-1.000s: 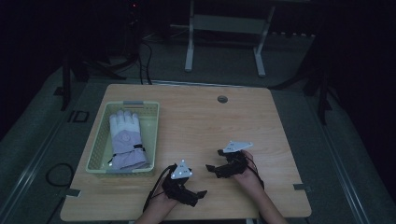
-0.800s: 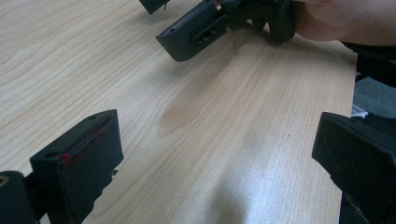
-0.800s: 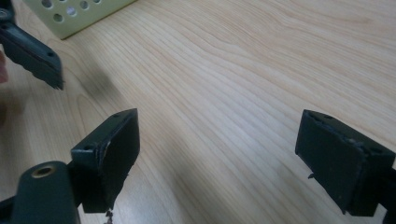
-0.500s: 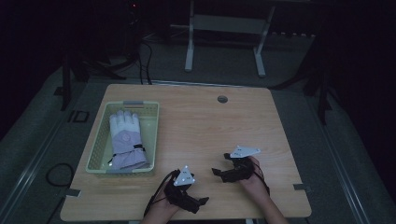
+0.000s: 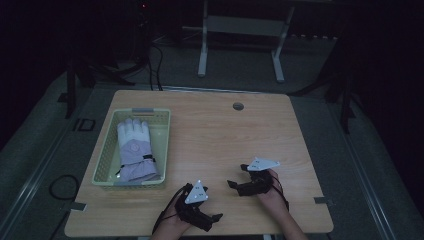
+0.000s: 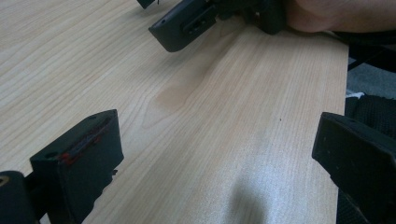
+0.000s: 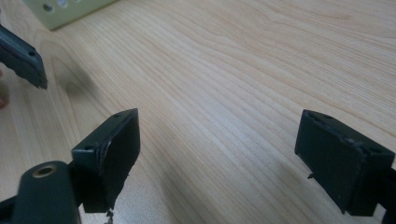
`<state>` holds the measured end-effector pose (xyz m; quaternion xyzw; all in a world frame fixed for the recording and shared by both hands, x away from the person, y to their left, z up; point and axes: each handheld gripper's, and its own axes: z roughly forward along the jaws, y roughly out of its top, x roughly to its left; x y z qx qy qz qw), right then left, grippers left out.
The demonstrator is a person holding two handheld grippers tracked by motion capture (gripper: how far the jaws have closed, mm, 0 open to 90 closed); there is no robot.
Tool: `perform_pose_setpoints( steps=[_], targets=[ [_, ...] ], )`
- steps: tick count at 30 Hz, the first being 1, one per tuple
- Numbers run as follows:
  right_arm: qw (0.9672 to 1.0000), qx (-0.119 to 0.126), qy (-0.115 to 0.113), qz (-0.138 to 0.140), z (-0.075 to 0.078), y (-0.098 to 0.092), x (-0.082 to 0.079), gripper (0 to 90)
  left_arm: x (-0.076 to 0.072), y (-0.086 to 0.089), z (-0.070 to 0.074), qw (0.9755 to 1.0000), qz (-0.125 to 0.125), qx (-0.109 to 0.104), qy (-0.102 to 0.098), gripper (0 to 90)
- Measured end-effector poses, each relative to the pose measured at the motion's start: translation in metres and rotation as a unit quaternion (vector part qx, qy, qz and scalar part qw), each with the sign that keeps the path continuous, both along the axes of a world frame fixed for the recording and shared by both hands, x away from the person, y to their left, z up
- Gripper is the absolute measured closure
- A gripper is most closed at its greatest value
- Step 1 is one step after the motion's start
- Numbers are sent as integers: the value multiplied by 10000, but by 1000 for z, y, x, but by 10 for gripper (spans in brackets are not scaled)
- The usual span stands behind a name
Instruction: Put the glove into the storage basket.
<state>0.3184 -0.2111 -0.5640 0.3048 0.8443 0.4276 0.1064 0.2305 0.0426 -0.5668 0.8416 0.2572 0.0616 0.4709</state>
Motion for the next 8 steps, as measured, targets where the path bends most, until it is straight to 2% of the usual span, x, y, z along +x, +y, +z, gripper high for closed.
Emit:
perform_pose_setpoints(
  steps=[3, 8],
  targets=[
    [10000, -79, -39, 29, 0, 2, -1, 141, -1, 0, 0, 10000, -4, 2, 13, 19],
    [10000, -47, -12, -15, 0, 0, 0, 141, -1, -1, 0, 10000, -14, 27, 6, 19]
  ],
)
